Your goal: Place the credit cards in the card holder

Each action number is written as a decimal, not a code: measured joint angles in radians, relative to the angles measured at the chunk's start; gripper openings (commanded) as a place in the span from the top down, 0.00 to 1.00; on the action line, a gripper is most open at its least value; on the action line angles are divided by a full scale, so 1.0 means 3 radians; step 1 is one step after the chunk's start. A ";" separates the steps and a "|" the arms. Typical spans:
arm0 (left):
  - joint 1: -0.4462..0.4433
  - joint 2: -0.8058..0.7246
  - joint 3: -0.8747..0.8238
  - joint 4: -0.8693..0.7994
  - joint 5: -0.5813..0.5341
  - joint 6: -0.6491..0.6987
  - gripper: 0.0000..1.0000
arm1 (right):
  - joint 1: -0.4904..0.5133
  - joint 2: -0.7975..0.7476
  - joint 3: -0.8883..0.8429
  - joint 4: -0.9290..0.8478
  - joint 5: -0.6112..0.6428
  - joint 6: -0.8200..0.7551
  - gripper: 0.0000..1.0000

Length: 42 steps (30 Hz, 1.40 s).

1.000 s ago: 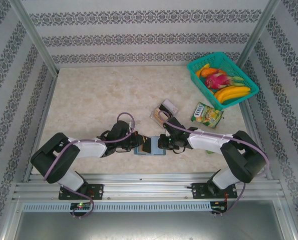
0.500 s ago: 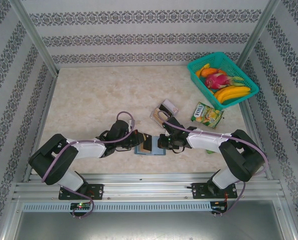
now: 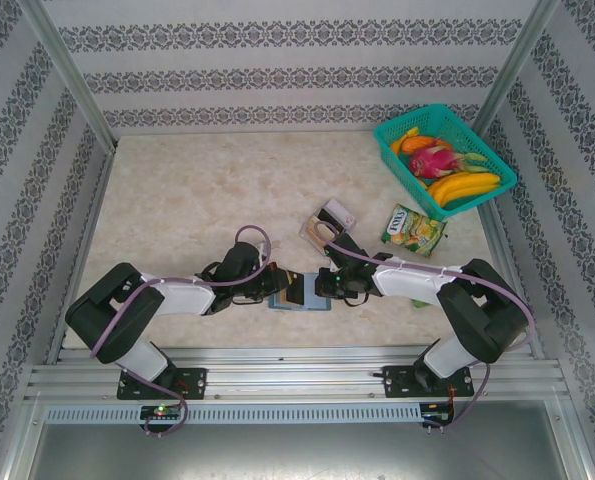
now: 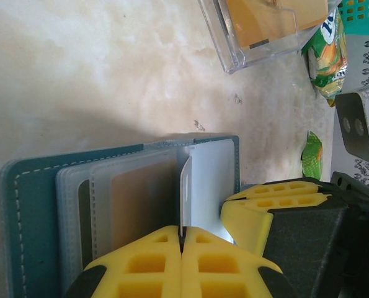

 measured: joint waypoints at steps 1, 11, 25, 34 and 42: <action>0.0000 0.0013 0.0000 0.0001 0.0000 0.0000 1.00 | 0.0000 0.0003 0.0004 -0.0006 0.0000 0.0000 0.87; -0.0084 0.0126 0.0095 -0.0001 -0.0041 0.0061 1.00 | 0.0000 0.0005 0.0014 -0.0020 0.0011 0.0000 0.86; -0.0151 -0.0051 0.0095 -0.0264 -0.0243 -0.0123 1.00 | 0.0000 0.0005 0.0014 -0.0018 0.0017 0.0001 0.86; -0.0151 0.0083 0.0153 -0.0244 -0.0224 -0.0155 1.00 | 0.0000 0.0008 0.0018 -0.0018 0.0024 0.0001 0.85; -0.0155 0.0027 0.0122 -0.0230 -0.0266 -0.0273 1.00 | 0.0000 0.0008 0.0020 -0.0019 0.0025 0.0001 0.85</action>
